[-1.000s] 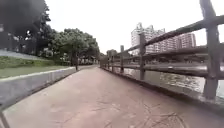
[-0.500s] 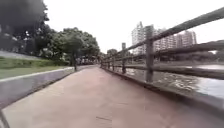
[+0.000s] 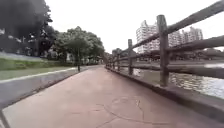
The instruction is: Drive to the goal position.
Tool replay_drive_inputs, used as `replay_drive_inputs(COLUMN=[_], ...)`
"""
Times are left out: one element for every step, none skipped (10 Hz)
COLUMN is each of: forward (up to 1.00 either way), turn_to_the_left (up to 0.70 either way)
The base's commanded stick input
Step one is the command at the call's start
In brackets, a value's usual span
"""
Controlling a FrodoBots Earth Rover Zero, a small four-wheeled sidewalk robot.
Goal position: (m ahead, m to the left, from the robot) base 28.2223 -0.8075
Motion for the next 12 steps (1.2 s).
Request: replay_drive_inputs(forward=[0.98,0.98,0.98,0.98,0.98,0.98,0.98,0.98,0.98,0.98,0.98,0.98], turn_to_the_left=[0.0,0.0,0.0,0.0,0.0,0.0,0.0,0.0,0.0,0.12,0.27,0.36])
